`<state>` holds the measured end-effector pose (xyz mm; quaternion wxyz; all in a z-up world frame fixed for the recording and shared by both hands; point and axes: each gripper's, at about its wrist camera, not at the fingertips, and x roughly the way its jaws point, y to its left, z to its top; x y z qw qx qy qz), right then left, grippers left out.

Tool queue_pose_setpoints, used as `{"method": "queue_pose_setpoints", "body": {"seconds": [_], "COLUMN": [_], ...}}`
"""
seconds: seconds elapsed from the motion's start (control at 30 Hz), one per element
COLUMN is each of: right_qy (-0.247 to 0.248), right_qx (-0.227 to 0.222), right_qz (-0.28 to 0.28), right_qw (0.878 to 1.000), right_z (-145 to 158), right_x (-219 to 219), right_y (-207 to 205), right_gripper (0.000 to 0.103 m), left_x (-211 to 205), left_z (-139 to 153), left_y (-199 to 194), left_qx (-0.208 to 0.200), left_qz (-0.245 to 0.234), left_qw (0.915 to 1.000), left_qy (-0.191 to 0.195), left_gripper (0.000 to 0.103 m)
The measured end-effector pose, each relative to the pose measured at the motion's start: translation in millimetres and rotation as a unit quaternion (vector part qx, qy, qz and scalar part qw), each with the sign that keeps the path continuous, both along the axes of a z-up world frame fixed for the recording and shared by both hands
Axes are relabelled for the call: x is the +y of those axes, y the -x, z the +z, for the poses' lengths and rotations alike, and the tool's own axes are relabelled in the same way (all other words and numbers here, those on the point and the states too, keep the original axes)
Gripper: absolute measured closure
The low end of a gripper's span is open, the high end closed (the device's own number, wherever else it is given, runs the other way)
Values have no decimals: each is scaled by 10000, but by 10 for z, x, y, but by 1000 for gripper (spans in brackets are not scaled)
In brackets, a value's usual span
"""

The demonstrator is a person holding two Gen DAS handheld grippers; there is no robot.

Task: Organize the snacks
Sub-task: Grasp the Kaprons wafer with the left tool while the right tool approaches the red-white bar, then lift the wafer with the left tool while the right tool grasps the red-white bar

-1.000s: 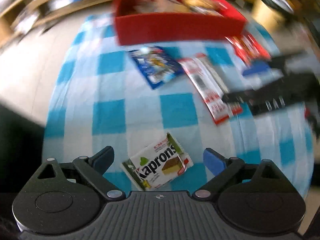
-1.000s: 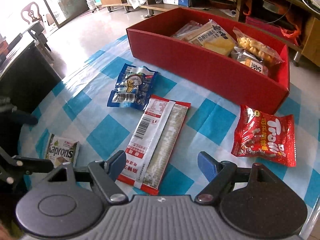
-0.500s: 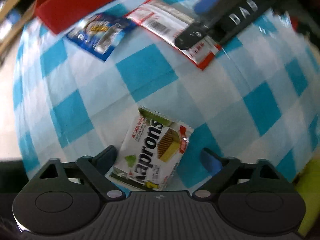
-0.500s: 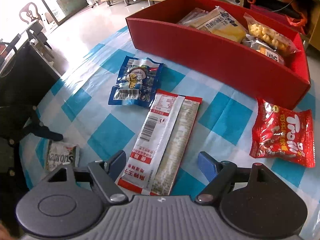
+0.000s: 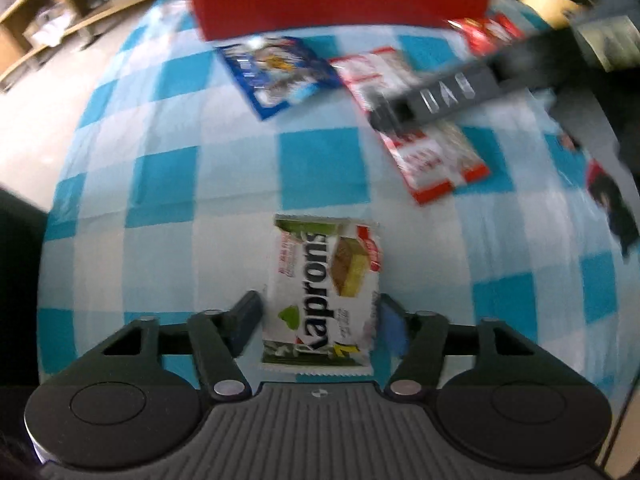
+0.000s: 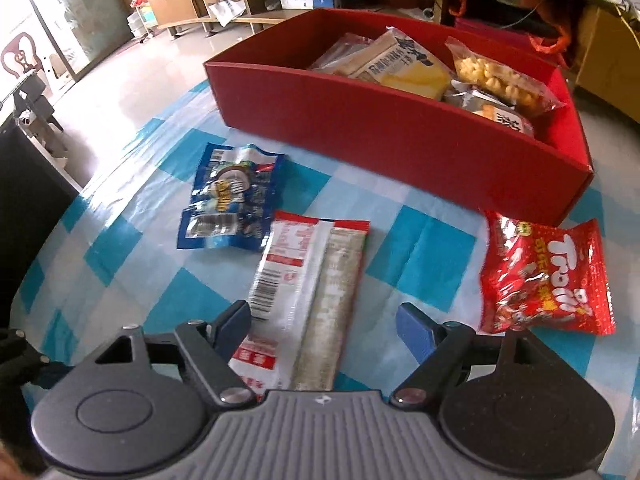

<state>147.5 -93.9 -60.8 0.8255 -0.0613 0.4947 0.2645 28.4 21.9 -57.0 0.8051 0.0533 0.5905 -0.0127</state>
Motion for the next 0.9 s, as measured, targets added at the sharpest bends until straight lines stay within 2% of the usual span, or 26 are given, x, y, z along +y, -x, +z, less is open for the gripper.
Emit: {"method": "queue_pose_setpoints", "body": {"seconds": [0.1,0.17,0.27,0.37,0.43,0.47,0.53,0.6,0.63,0.67,0.73,0.9], "right_qy": [57,345,287,362,359,344,347,300,279,280,339,90], "right_qx": [-147,-362,-372,-295,-287,-290,-293,-275,-210,-192,-231,-82], "right_qz": [-37,-91,-212,-18,45,69,100,64,21,19,11,-114], "right_qw": [9999,9987,9987,9989,9989,9990,9989,9992,9994,9994,9992,9999], "right_z": [-70,-116,-130,-107,-92,-74,-44,24,40,42,47,71], "right_x": [107,205,201,184,138,108,67,-10,-50,-74,-117,-263], "right_y": [61,100,89,64,92,117,153,187,188,199,254,335], "right_gripper": [0,0,0,0,5,10,23,52,53,54,55,57], "left_x": [28,-16,-2,91,189,170,112,49,26,9,-5,36], "left_z": [-13,-25,-80,-126,-130,-122,-81,-15,7,0,-3,16], "left_y": [-26,-62,-126,-160,-171,-170,-157,-127,-129,-142,-139,-154], "left_qx": [-32,-85,-130,29,140,136,87,35,-1,1,-1,-7], "left_qz": [135,97,51,206,377,300,165,52,17,7,22,208], "left_qw": [9999,9998,9995,9997,9990,9993,9997,9998,9999,9998,9998,9992], "left_qy": [-43,-166,-297,-84,198,155,124,169,168,197,199,336], "left_gripper": [17,12,4,0,1,3,14,28,37,38,38,38]}}
